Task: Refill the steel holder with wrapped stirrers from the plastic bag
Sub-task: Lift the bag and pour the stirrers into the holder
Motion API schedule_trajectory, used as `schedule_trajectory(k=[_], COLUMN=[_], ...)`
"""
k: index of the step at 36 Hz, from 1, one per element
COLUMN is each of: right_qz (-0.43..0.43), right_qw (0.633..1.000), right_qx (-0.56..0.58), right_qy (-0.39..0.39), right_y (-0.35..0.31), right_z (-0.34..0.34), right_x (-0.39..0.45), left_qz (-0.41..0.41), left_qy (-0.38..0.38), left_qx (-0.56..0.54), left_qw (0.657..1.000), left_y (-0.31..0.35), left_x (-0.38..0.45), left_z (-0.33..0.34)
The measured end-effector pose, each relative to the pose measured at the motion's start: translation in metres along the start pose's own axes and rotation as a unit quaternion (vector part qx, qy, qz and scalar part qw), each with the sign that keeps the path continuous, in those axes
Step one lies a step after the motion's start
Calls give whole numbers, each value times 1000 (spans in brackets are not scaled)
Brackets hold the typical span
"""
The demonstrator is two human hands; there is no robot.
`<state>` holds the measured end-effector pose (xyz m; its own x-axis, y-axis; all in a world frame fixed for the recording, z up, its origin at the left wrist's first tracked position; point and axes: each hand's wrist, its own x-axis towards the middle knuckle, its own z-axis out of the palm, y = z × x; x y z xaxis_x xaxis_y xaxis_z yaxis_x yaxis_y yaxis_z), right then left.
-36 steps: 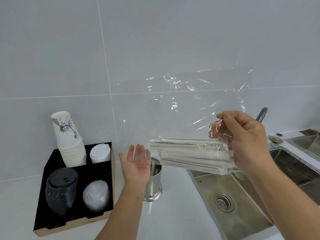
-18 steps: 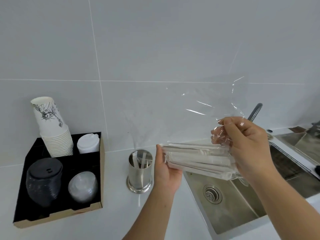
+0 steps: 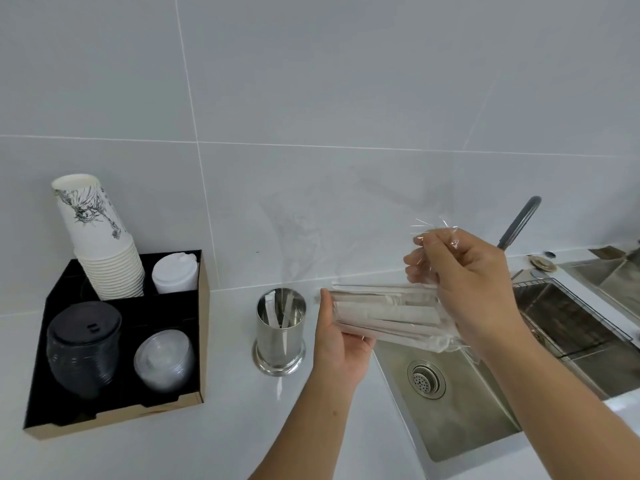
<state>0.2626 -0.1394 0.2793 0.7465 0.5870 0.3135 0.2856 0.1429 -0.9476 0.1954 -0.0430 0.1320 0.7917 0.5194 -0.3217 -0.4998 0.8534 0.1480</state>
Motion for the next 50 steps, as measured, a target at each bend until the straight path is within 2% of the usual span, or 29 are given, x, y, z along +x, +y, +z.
schedule_trajectory(k=[5, 24, 38, 45, 50], right_qz=[4, -10, -32, -41, -42], right_qw=[999, 990, 967, 952, 938], right_qx=[-27, -105, -203, -240, -267], right_qy=[-28, -97, -150, -186, -218], right_y=[-2, -2, -2, 0, 0], right_z=[7, 32, 69, 94, 109], right_x=[12, 43, 80, 90, 99], left_qz=[10, 24, 19, 28, 33], left_qy=[-5, 77, 67, 100, 97], left_qx=[-20, -37, -74, -89, -114], left_qw=[1000, 996, 995, 991, 988], left_y=[6, 13, 23, 31, 32], left_x=[-1, -3, -2, 5, 7], left_z=[-3, -12, -17, -18, -19])
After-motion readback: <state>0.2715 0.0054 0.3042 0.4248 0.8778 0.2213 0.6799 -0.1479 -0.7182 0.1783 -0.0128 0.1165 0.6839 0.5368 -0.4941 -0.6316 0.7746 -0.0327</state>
